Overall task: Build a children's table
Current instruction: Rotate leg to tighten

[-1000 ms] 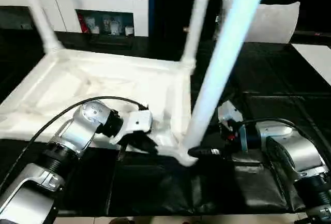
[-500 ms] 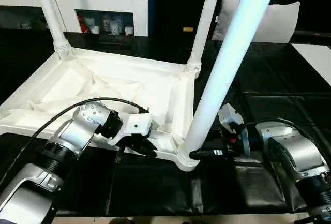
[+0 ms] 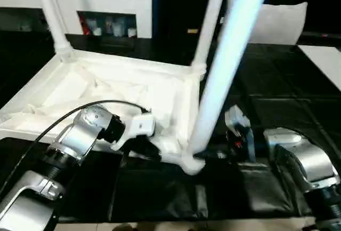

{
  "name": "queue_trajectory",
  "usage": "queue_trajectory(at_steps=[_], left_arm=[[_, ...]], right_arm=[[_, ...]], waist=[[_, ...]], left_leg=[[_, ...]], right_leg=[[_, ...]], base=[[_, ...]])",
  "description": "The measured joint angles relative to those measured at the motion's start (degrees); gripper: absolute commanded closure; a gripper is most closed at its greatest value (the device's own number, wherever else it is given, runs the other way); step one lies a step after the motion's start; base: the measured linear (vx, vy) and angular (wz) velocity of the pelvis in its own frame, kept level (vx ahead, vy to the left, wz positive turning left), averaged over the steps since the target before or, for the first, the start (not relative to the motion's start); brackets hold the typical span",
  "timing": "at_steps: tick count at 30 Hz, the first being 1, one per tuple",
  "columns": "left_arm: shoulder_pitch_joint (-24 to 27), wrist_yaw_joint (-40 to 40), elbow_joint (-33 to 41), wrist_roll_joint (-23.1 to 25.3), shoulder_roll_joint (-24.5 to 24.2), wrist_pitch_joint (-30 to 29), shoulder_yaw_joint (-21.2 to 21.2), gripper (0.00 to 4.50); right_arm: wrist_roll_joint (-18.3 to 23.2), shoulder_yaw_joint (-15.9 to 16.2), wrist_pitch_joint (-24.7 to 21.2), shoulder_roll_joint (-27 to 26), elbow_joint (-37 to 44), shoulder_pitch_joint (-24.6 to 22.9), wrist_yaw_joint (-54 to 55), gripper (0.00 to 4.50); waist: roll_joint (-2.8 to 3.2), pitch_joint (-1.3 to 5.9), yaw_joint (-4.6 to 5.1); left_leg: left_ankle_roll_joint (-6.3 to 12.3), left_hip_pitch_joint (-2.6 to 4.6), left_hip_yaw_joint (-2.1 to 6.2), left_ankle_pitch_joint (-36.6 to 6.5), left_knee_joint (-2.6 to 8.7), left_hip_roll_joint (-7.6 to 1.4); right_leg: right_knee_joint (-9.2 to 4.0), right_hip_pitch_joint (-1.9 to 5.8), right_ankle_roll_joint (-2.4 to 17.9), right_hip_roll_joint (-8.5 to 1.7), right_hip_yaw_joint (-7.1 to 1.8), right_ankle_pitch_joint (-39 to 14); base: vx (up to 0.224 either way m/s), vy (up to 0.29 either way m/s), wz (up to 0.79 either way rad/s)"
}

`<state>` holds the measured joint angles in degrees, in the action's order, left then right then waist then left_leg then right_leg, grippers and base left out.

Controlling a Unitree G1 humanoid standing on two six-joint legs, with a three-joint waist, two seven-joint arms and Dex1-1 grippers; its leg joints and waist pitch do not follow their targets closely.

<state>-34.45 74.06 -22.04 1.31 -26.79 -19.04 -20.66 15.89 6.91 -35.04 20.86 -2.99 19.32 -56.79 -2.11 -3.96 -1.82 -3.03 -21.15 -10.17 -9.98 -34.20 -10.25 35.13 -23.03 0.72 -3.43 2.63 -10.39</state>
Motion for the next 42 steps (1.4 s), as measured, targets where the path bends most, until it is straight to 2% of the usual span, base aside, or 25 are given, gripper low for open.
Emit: queue_trajectory(at_steps=[3,4,6,11,12,13,15,22,23,26,28,34,35,39,42], left_arm=[[-0.6,-7.3,0.0,1.0,4.4,-6.4,1.4,4.5],[-1.3,-11.2,-0.5,1.7,6.9,-9.0,2.1,4.5],[-2.3,-15.6,-1.4,2.8,9.5,-10.9,2.4,4.5],[-3.5,-24.5,-3.0,3.5,14.3,-13.9,4.3,4.5],[-3.6,-25.3,-3.0,3.7,14.8,-14.2,4.5,4.5],[-3.7,-25.7,-3.0,3.7,14.9,-14.3,4.5,4.5],[-3.8,-26.3,-3.0,4.0,15.3,-14.4,4.6,4.5],[-3.9,-26.0,-2.9,4.0,14.9,-13.6,4.4,4.5],[-3.9,-25.4,-2.9,3.9,14.5,-13.0,4.2,4.5],[-3.2,-23.0,-2.9,3.4,13.1,-9.9,3.8,4.5],[-2.7,-21.2,-2.9,3.0,12.0,-7.8,3.4,4.5],[-2.5,-16.4,-3.3,2.8,9.2,-3.9,2.7,4.5],[-2.4,-13.7,-3.3,2.3,7.9,-2.0,2.1,4.5],[-1.8,-7.5,-3.4,1.1,4.5,1.4,1.5,4.5],[-1.7,-1.3,-3.4,0.2,1.2,4.4,0.5,4.5]], right_arm=[[-2.5,-3.2,-3.1,-5.1,-0.3,0.9,11.5,2.56],[-4.1,-4.9,-4.1,-8.6,-1.0,1.8,17.4,2.56],[-6.0,-6.0,-5.2,-11.7,-2.3,3.8,24.2,2.56],[-8.5,-8.8,-6.6,-18.2,-5.2,7.6,37.0,2.56],[-8.8,-8.9,-6.0,-18.7,-5.5,7.6,38.0,2.03],[-8.8,-8.9,-5.2,-18.9,-5.9,7.7,38.4,1.89],[-9.5,-8.9,-3.6,-19.7,-6.4,7.7,39.3,1.86],[-9.4,-8.7,-1.5,-19.9,-6.7,7.6,38.3,1.24],[-9.3,-8.7,-1.2,-19.6,-6.7,7.4,37.5,1.0],[-7.4,-8.3,-1.0,-17.1,-5.8,6.3,33.5,0.89],[-6.5,-7.9,-0.8,-14.9,-5.0,5.2,30.2,0.61],[-4.7,-6.3,1.1,-9.3,-4.9,4.6,20.5,0.15],[-3.8,-5.6,2.0,-6.3,-4.4,3.9,16.0,0.11],[-3.0,-3.4,4.8,-0.9,-3.9,3.1,6.9,0.05],[-3.5,0.4,8.8,3.4,-4.4,3.1,0.5,0.05]], waist=[[-0.06,0.03,1.53],[-0.06,0.03,1.95],[-0.06,0.02,2.38],[-0.02,0.02,2.37],[-0.02,0.02,2.3],[-0.02,0.02,2.25],[-0.03,0.02,2.15],[-0.01,0.01,2.13],[-0.01,0.01,2.13],[-0.01,0.01,2.09],[0.04,-0.03,1.88],[0.08,-0.05,1.28],[0.09,-0.06,0.94],[0.08,-0.07,-0.18],[0.08,-0.07,-0.92]], left_leg=[[0.0,0.06,0.02,0.0,-0.05,0.01],[0.0,0.05,0.02,0.0,-0.08,0.01],[0.0,0.03,0.03,0.0,-0.09,0.02],[0.01,-0.02,0.1,0.0,-0.02,0.03],[0.04,-0.05,0.1,0.0,0.0,0.04],[0.09,-0.06,0.1,-0.1,0.01,0.06],[0.07,-0.08,0.1,-0.2,0.02,0.07],[0.09,-0.17,0.1,-0.3,0.12,0.07],[0.09,-0.16,0.1,-0.3,0.12,0.06],[0.08,-0.17,0.1,-0.3,0.13,0.06],[0.08,-0.2,0.1,-0.3,0.15,0.06],[0.07,-0.23,0.1,-0.3,0.14,0.05],[0.08,-0.25,0.1,-0.3,0.14,0.05],[0.07,-0.24,0.1,-0.3,0.14,0.03],[0.08,-0.26,0.09,-0.3,0.12,0.05]], right_leg=[[-0.15,-0.06,0.0,-0.01,0.02,0.0],[-0.14,-0.1,0.0,-0.01,0.0,0.0],[-0.13,-0.15,0.0,-0.01,0.0,0.0],[-0.12,-0.15,0.0,0.03,0.0,0.1],[-0.14,-0.16,0.1,0.03,-0.01,0.1],[-0.15,-0.16,0.1,0.03,-0.02,0.1],[-0.15,-0.15,0.4,0.03,-0.03,0.3],[-0.21,-0.26,0.4,0.03,-0.01,0.3],[-0.21,-0.26,0.4,0.03,-0.01,0.3],[-0.21,-0.28,0.3,0.04,-0.01,0.3],[-0.23,-0.29,0.3,0.03,-0.01,0.3],[-0.2,-0.3,0.4,0.03,0.01,0.3],[-0.22,-0.3,0.3,0.03,0.01,0.3],[-0.2,-0.3,0.3,0.03,0.04,0.3],[-0.23,-0.27,0.3,0.0,0.02,0.3]], base=[[0.0,0.0,0.0],[0.0,0.0,0.0],[0.0,0.0,0.0],[0.0,0.0,0.0],[0.0,0.0,0.0],[0.0,0.0,0.0],[0.0,0.0,0.0],[0.0,0.0,0.0],[0.0,0.0,0.0],[0.0,0.0,0.0],[0.0,0.0,0.0],[0.0,0.0,0.0],[0.0,0.0,0.0],[0.0,0.0,0.0],[0.0,0.0,0.0]])
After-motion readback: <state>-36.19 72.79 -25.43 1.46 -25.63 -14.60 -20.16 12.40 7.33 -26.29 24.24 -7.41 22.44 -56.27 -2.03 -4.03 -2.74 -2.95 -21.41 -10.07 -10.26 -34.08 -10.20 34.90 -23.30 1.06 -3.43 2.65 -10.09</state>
